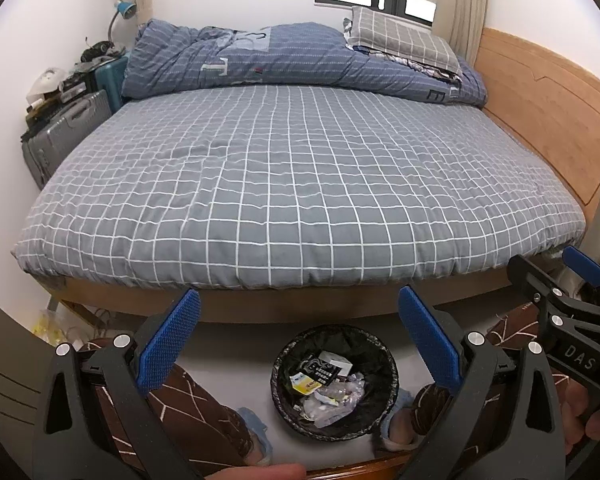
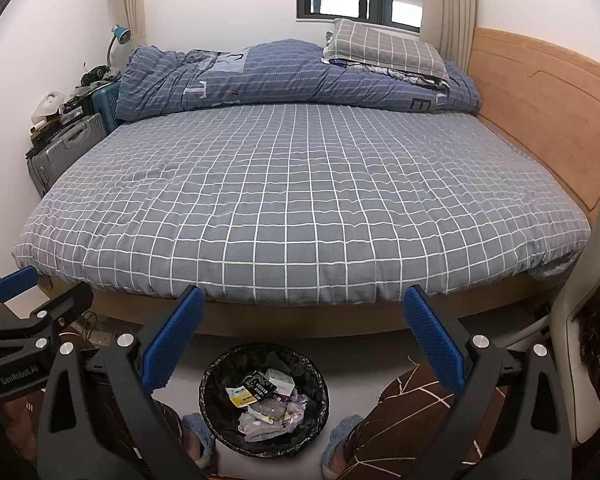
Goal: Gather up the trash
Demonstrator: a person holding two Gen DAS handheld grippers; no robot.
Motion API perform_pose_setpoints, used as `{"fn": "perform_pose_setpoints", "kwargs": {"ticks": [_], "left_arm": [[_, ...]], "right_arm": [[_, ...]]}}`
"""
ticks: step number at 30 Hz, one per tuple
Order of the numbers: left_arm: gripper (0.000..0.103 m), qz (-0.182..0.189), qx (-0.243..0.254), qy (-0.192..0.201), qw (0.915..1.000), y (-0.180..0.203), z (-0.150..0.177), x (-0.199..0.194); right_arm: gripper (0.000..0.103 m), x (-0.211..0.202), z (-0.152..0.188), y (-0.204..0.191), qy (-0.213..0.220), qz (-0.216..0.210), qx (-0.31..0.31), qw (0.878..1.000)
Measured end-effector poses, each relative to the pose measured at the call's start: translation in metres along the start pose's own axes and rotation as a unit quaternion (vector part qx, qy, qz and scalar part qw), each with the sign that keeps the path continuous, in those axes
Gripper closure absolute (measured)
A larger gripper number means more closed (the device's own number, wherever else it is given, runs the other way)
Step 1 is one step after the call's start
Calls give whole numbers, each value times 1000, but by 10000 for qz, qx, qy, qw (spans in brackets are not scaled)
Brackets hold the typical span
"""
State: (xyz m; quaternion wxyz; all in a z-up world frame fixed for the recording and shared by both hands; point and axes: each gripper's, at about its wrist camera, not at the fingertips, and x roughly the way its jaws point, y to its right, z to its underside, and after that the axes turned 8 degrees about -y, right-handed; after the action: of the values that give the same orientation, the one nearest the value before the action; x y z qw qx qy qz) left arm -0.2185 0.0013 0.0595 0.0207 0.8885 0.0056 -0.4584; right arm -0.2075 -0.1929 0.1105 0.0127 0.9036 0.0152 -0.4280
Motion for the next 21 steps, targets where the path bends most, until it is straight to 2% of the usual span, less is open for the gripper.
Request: {"fn": "perform_pose_setpoints", "kwargs": {"ticks": [21], "left_arm": [[6, -127, -43, -88, 9999, -5, 1, 5]], "right_arm": [[7, 1, 2, -2, -16, 3, 5, 10000]]}}
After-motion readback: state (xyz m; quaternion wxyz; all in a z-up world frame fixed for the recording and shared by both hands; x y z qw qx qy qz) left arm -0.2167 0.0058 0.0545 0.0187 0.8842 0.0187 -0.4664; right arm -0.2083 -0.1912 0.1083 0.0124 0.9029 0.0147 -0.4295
